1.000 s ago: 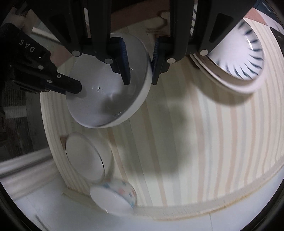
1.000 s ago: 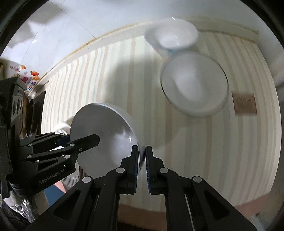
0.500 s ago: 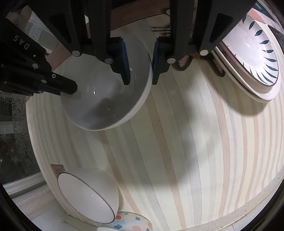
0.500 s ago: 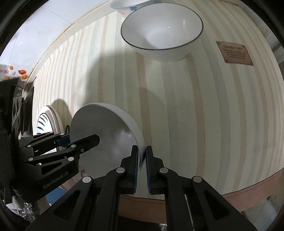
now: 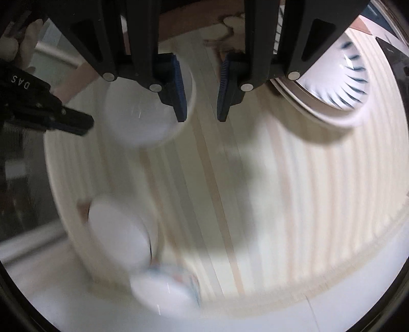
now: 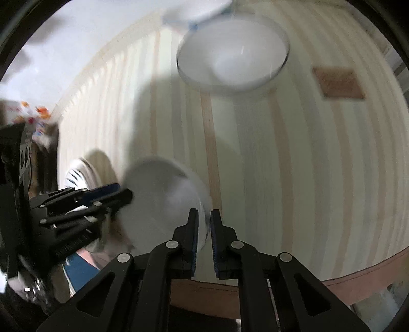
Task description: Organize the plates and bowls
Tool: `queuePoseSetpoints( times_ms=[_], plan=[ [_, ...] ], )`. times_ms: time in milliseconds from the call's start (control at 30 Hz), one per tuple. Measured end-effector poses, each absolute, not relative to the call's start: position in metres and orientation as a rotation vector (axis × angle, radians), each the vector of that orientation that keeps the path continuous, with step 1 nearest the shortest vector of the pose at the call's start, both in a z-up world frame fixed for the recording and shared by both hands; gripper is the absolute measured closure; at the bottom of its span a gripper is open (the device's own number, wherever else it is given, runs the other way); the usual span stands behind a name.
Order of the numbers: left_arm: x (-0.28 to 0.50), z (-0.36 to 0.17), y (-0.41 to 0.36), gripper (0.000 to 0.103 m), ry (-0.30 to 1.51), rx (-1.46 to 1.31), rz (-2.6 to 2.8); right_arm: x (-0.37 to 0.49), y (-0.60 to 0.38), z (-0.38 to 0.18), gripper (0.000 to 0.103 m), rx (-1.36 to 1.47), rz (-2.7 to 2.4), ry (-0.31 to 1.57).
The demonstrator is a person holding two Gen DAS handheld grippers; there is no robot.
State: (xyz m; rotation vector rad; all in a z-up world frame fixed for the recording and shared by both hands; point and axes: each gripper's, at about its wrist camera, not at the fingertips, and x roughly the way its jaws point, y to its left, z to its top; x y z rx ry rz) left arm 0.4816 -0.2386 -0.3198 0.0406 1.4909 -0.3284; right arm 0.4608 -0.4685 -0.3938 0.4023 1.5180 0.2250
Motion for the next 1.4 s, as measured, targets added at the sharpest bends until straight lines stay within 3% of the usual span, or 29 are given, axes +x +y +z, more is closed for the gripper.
queuePoseSetpoints(
  times_ms=[33, 100, 233, 467, 533, 600, 667, 1000, 1400],
  plan=[
    [0.491, -0.314, -0.240, 0.072, 1.474, 0.022, -0.328, 0.465, -0.479, -0.383, 0.081, 0.430, 0.228, 1.483],
    [0.517, -0.309, -0.250, 0.072, 1.451, -0.014, -0.334, 0.475, -0.499, -0.366, 0.057, 0.458, 0.193, 1.423],
    [0.562, -0.327, -0.281, 0.072, 1.474, -0.067, -0.368, 0.508, -0.537, -0.360, 0.054, 0.509, 0.120, 1.357],
    [0.593, -0.379, -0.342, 0.072, 1.562, 0.028, -0.428, 0.558, -0.566, -0.398, 0.055, 0.566, 0.061, 1.382],
    [0.591, -0.391, -0.353, 0.074, 1.571, 0.062, -0.440, 0.565, -0.568, -0.409, 0.060, 0.556, 0.048, 1.406],
    [0.592, -0.400, -0.361, 0.082, 1.572, 0.075, -0.450, 0.568, -0.570, -0.419, 0.084, 0.558, 0.047, 1.432],
    [0.591, -0.403, -0.368, 0.086, 1.574, 0.068, -0.461, 0.570, -0.570, -0.426, 0.091, 0.576, 0.059, 1.443],
    [0.579, -0.374, -0.361, 0.086, 1.523, 0.055, -0.448, 0.564, -0.559, -0.415, 0.091, 0.558, 0.070, 1.427],
    [0.522, -0.299, -0.324, 0.086, 1.422, 0.048, -0.452, 0.513, -0.530, -0.330, 0.091, 0.498, 0.155, 1.359]
  ],
)
